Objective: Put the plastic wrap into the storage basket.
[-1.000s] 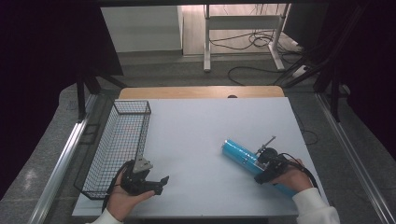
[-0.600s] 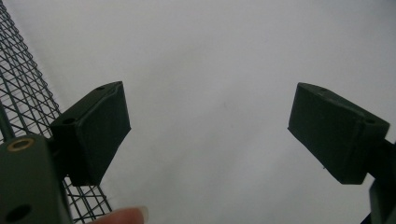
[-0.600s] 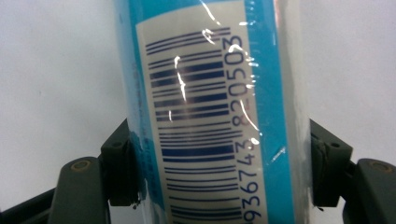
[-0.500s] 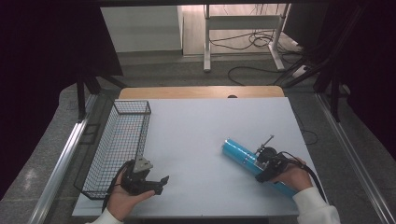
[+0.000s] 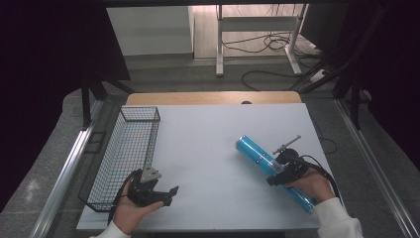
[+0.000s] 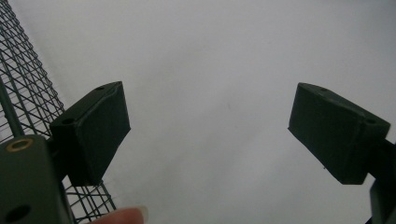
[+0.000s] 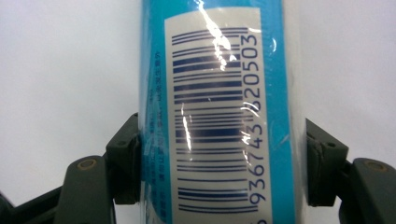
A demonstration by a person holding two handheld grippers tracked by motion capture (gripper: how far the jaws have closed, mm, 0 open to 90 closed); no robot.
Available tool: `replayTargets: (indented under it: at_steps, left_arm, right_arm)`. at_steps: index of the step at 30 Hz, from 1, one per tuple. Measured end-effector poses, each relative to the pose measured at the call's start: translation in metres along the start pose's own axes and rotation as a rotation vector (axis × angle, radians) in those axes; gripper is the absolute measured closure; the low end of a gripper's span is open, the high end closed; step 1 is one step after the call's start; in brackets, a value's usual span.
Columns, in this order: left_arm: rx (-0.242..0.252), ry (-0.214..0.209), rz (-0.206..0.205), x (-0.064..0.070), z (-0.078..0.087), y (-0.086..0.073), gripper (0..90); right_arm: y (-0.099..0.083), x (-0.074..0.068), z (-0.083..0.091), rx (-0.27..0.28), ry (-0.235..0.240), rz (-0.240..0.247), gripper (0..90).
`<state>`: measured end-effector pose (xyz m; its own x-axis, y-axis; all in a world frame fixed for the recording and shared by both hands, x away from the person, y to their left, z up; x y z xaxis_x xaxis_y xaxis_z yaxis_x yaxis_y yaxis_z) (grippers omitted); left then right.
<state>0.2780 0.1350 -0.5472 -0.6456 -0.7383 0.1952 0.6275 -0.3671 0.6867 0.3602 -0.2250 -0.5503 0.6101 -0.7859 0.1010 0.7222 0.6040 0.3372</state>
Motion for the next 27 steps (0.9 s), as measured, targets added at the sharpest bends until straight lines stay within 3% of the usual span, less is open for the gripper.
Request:
replayTargets:
  at_steps: [4, 6, 17, 27]
  left_arm:
    - [0.001, 0.0, -0.003, -0.001, 0.001, 0.0, 12.4]
    - [0.002, 0.0, -0.001, -0.001, 0.001, 0.0, 12.4]
    - [0.006, -0.001, 0.001, -0.002, 0.001, 0.001, 12.4]
    - [0.007, 0.0, 0.002, -0.002, 0.001, 0.001, 12.4]
  right_arm:
    - [0.007, -0.001, 0.006, 0.047, 0.039, -0.027, 31.5]
    - [0.011, -0.004, 0.01, 0.074, 0.08, -0.063, 31.5]
    - [0.028, -0.016, 0.027, 0.206, 0.228, -0.162, 31.6]
    - [0.039, -0.026, 0.036, 0.274, 0.258, -0.192, 31.6]
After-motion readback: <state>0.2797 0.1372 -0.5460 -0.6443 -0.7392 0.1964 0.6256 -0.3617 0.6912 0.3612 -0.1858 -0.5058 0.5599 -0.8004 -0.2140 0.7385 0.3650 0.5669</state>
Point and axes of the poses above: each handheld gripper's, and its own axes: z roughly backward along the jaws, y roughly out of its top, x roughly to its right, the point moved 9 cm from there along -z, roughly forward along the jaws, and after that the axes turned 12 degrees about -y, right-handed, at the moved point
